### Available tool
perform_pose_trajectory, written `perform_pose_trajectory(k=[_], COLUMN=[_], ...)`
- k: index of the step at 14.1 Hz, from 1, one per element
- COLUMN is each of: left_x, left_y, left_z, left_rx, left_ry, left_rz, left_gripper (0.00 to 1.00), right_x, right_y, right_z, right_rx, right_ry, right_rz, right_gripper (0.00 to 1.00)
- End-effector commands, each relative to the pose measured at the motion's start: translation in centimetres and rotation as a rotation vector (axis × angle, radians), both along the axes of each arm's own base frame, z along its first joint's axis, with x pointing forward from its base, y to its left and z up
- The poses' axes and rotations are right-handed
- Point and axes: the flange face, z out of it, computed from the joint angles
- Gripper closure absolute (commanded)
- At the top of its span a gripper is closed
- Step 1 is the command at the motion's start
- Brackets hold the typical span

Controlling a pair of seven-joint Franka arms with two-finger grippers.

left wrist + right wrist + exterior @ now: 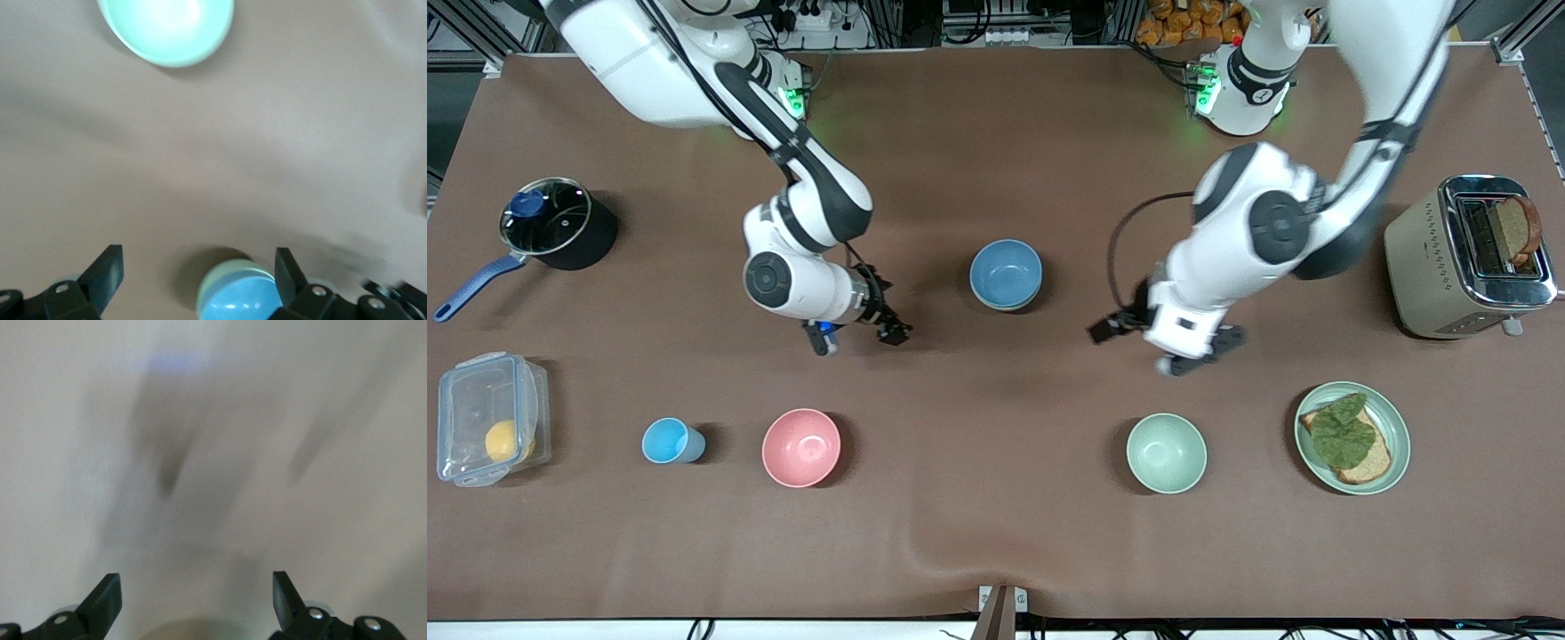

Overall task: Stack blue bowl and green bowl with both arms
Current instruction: 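Open both grippers and lift them away from the stacked bowls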

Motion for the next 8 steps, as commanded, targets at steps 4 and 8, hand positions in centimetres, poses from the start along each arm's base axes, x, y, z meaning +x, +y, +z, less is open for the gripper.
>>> perform_pose_trajectory(k=[4, 8], left_x=[1.1, 0.7], left_y=[7.9, 12.7], left_z=[9.0, 13.0], left_rx=[0.157, 0.199], left_ry=[-0.01, -0.026], left_rz=[0.033, -0.022], left_gripper=[0.0, 0.0], right_x=[1.1, 2.6], right_y=[-8.5, -13.8], right_z=[7.7, 12.8], right_rx=[-0.109, -0.096], right_ry=[-0.032, -0.007], right_rz=[0.188, 0.365], right_gripper=[0.0, 0.0])
